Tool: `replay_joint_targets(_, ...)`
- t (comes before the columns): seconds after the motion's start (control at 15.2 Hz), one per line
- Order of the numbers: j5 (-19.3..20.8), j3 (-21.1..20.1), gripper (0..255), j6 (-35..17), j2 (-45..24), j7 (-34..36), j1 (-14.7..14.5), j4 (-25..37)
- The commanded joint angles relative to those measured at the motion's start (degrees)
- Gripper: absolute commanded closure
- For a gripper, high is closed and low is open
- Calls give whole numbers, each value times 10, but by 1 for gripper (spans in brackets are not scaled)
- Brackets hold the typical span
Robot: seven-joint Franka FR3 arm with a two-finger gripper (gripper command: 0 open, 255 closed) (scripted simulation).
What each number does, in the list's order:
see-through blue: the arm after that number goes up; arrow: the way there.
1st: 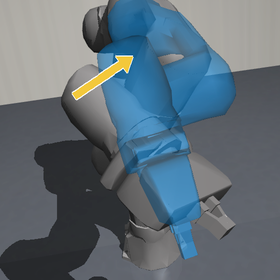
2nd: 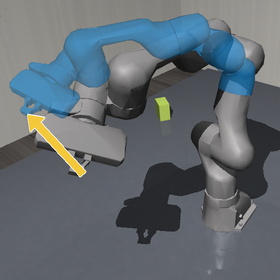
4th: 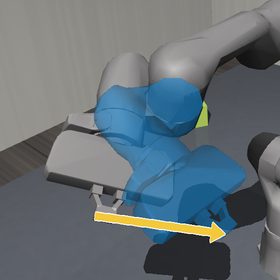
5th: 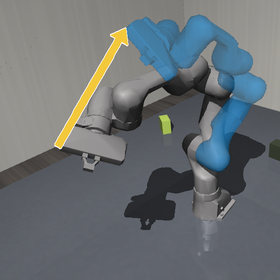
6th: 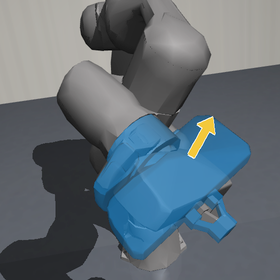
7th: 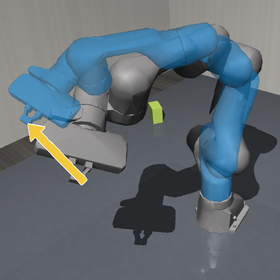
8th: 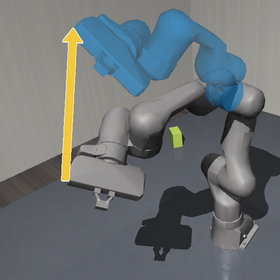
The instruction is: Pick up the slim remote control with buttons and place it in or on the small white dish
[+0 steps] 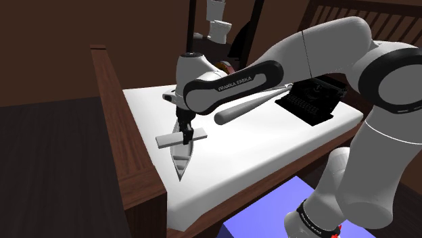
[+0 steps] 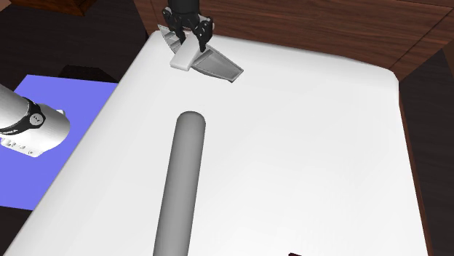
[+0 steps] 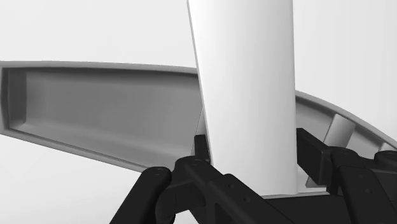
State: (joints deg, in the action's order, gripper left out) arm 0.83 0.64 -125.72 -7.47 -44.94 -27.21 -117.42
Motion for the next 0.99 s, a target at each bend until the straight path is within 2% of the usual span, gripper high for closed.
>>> replay_joint_targets(0.0, 0, 0, 255, 0, 0, 0, 0, 0)
replay_joint_targets(0.13, 0, 0, 255, 0, 0, 0, 0, 0)
replay_joint_targets(0.2, 0, 0, 0, 0, 0, 0, 0, 0)
replay_joint_targets(0.53, 0, 0, 0, 0, 0, 0, 0, 0)
replay_joint_targets(0.79, 0, 0, 0, 68, 30, 0, -1, 38)
replay_joint_targets(0.92, 0, 0, 0, 68, 30, 0, -1, 37)
